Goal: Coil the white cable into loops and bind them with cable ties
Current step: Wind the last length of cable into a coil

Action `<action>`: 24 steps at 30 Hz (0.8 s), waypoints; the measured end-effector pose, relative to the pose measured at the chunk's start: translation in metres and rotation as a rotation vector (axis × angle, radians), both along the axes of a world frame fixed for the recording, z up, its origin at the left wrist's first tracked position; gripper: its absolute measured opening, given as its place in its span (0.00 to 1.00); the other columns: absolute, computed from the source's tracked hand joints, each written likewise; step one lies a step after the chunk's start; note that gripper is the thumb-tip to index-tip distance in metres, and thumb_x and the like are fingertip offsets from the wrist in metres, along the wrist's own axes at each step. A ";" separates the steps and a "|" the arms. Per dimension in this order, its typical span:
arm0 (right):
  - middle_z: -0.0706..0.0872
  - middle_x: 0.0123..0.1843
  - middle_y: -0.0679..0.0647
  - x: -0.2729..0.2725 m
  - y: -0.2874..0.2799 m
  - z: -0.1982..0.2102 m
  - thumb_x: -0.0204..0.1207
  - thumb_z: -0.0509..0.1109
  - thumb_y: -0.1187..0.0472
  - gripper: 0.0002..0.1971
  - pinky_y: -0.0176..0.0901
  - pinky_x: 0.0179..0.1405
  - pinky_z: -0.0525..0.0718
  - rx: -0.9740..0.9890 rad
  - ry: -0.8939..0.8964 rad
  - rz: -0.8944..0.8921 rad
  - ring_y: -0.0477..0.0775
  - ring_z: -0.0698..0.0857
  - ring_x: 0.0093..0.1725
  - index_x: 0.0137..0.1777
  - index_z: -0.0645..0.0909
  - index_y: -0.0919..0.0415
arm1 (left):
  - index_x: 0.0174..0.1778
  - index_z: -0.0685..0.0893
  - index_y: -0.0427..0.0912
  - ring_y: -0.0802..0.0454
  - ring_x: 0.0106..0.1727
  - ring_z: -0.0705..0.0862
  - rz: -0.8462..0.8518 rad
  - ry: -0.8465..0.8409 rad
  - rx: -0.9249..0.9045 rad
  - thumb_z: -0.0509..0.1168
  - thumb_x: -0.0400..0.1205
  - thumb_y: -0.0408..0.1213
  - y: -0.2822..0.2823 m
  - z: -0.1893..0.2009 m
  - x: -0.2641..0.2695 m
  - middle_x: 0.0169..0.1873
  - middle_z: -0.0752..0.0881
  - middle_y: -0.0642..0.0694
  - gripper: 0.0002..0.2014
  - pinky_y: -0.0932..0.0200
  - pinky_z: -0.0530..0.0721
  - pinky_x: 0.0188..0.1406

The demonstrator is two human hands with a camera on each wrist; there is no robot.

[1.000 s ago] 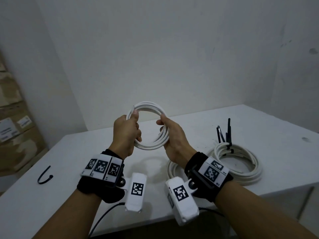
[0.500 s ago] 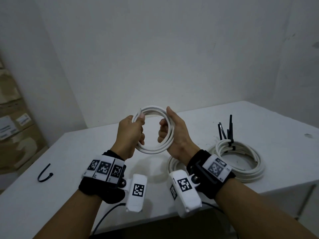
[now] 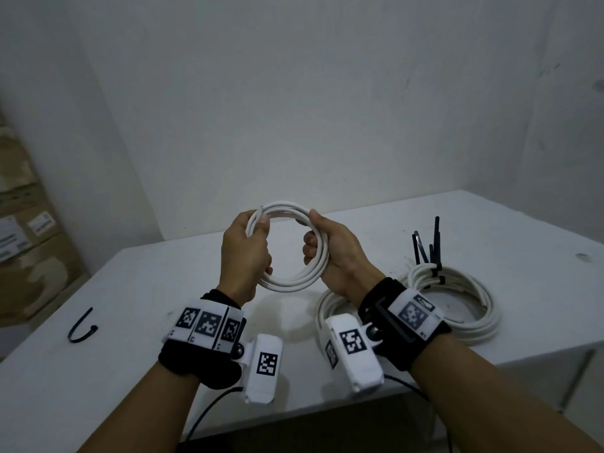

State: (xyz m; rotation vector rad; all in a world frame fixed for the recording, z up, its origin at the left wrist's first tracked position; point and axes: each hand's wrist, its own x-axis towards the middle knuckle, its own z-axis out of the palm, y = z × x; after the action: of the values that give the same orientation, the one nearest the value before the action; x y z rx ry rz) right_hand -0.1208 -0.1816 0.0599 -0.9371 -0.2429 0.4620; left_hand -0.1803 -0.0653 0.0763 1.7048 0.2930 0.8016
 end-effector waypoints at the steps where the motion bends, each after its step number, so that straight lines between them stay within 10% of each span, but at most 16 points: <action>1: 0.70 0.22 0.48 0.001 -0.001 -0.001 0.81 0.64 0.51 0.14 0.37 0.27 0.64 0.028 0.032 0.057 0.46 0.67 0.21 0.45 0.82 0.62 | 0.52 0.80 0.49 0.52 0.22 0.70 -0.003 0.003 -0.009 0.59 0.87 0.42 0.000 0.000 0.000 0.28 0.73 0.45 0.05 0.63 0.73 0.15; 12: 0.66 0.20 0.48 0.004 -0.006 0.002 0.78 0.68 0.58 0.12 0.34 0.20 0.66 0.159 0.118 0.148 0.45 0.64 0.20 0.35 0.72 0.58 | 0.57 0.80 0.41 0.58 0.16 0.69 -0.153 0.110 -0.005 0.58 0.88 0.44 0.005 0.007 -0.002 0.25 0.70 0.49 0.11 0.62 0.74 0.16; 18: 0.77 0.35 0.55 0.002 -0.005 0.000 0.80 0.68 0.61 0.14 0.39 0.21 0.76 -0.155 -0.191 -0.033 0.49 0.77 0.28 0.61 0.69 0.59 | 0.47 0.80 0.44 0.57 0.16 0.66 -0.174 0.150 0.048 0.61 0.86 0.44 0.010 0.012 -0.005 0.23 0.71 0.51 0.08 0.63 0.68 0.17; 24: 0.80 0.36 0.53 -0.005 -0.007 0.001 0.82 0.65 0.55 0.07 0.36 0.21 0.77 -0.507 -0.747 -0.218 0.48 0.80 0.27 0.56 0.73 0.55 | 0.49 0.76 0.40 0.55 0.18 0.65 -0.184 0.170 0.086 0.63 0.85 0.45 0.009 0.012 -0.006 0.25 0.72 0.48 0.10 0.63 0.66 0.17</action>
State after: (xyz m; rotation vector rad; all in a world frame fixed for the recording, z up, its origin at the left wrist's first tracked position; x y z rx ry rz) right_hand -0.1256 -0.1888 0.0609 -1.5982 -0.7116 -0.0597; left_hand -0.1868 -0.0561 0.0880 1.8545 0.2161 0.5422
